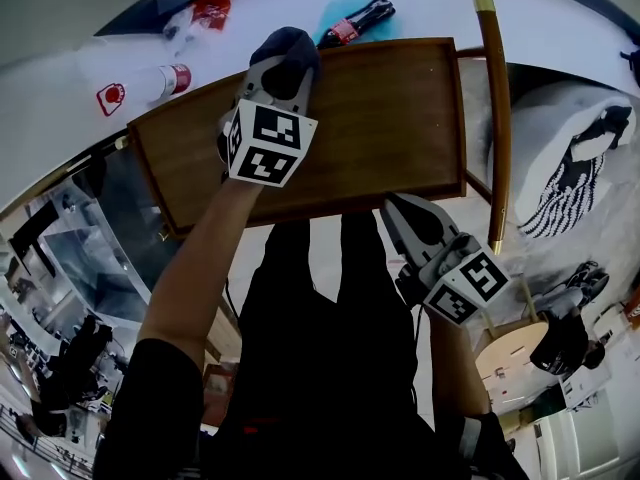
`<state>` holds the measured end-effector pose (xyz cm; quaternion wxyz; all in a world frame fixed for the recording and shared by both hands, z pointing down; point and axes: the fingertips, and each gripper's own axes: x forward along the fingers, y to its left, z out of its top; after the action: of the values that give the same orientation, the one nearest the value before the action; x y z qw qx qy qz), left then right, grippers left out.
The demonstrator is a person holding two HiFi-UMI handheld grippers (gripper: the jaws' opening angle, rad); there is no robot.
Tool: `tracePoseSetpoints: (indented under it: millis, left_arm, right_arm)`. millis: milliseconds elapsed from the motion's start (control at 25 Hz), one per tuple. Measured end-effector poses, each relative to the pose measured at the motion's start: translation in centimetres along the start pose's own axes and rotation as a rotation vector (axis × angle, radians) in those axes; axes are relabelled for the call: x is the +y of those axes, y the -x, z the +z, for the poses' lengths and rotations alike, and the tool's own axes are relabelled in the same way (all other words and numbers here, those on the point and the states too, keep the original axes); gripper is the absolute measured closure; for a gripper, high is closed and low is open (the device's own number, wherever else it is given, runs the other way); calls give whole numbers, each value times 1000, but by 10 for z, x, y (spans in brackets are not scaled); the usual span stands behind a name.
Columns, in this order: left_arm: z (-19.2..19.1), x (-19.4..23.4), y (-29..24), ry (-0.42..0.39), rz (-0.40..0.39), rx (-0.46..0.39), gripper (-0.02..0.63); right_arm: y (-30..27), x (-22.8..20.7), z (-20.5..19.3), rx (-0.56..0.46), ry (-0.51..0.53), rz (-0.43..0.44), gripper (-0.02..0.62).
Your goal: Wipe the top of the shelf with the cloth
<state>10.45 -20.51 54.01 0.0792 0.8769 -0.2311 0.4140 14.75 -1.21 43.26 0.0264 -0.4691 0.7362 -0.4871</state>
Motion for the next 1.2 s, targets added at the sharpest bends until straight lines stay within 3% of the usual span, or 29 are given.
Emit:
tracePoseSetpoints:
  millis: [1200]
  left_arm:
    - [86,-103,-63,-106,-145,-49,537]
  right_arm:
    - [52,-26,-9,-51,-67,-7,592]
